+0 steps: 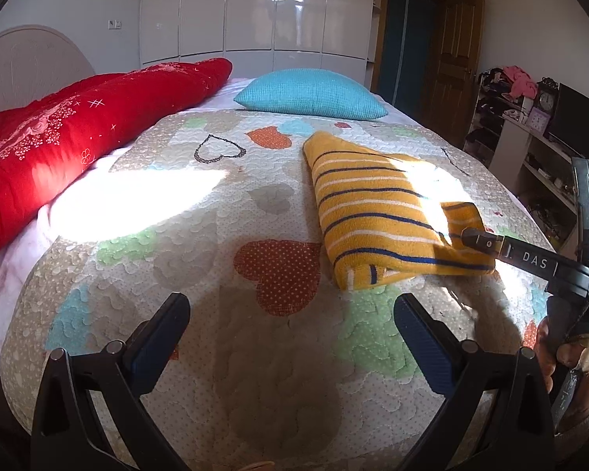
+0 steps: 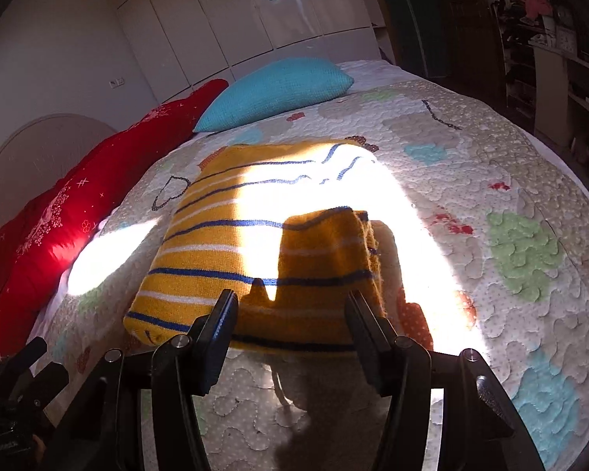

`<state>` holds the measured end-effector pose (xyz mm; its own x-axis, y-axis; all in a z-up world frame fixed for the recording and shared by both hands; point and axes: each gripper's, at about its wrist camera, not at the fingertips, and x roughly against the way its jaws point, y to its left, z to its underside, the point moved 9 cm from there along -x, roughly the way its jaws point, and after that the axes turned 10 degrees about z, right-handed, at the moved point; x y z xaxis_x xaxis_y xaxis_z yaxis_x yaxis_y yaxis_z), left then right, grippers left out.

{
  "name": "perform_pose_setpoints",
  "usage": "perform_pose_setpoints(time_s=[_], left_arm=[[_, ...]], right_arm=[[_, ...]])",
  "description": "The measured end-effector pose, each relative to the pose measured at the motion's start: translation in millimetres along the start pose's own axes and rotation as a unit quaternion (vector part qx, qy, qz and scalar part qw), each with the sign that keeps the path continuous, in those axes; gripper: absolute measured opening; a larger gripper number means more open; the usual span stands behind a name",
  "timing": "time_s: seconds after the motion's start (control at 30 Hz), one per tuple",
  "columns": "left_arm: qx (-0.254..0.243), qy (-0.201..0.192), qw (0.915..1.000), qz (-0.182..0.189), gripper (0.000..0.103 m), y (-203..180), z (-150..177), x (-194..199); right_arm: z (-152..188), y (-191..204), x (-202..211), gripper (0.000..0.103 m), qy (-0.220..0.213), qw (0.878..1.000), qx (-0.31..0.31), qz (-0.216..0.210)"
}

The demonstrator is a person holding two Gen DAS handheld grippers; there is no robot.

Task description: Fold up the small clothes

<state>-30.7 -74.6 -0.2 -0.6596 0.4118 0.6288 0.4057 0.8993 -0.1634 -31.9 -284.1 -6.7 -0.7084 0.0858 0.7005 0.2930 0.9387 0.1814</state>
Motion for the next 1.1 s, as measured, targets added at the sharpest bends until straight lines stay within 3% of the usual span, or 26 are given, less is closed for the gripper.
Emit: perform_pose_setpoints(time_s=[0.13,0.33,0.8,1.1], left_arm=[[-0.007,0.002,1.0,-0.002,0.103,-1.8,0.4,1.0],[-0.004,0.009,1.0,-0.002,0.103,-1.7,1.3,-1.4],[0.001,0.058,0.9983,-0.004,0.103,-14.1,14.2,-22.0],[0.002,0.083,0.9966,-0.004,0.103,-18.8,30.3,-31.8]], right_arm=[[7.5,-5.2,-10.4,0.062,0.018,1.0,-0.007,0.01],[24.5,-5.8,-0.7,0.062,0.013,1.0,0.011,0.018],[21.7,-53.5,39.3,0.067,-0.022,0.997,-0.01,0.075],[39.2,-52.3,27.5,0.068,0.001,0.996,0.007,0.089]])
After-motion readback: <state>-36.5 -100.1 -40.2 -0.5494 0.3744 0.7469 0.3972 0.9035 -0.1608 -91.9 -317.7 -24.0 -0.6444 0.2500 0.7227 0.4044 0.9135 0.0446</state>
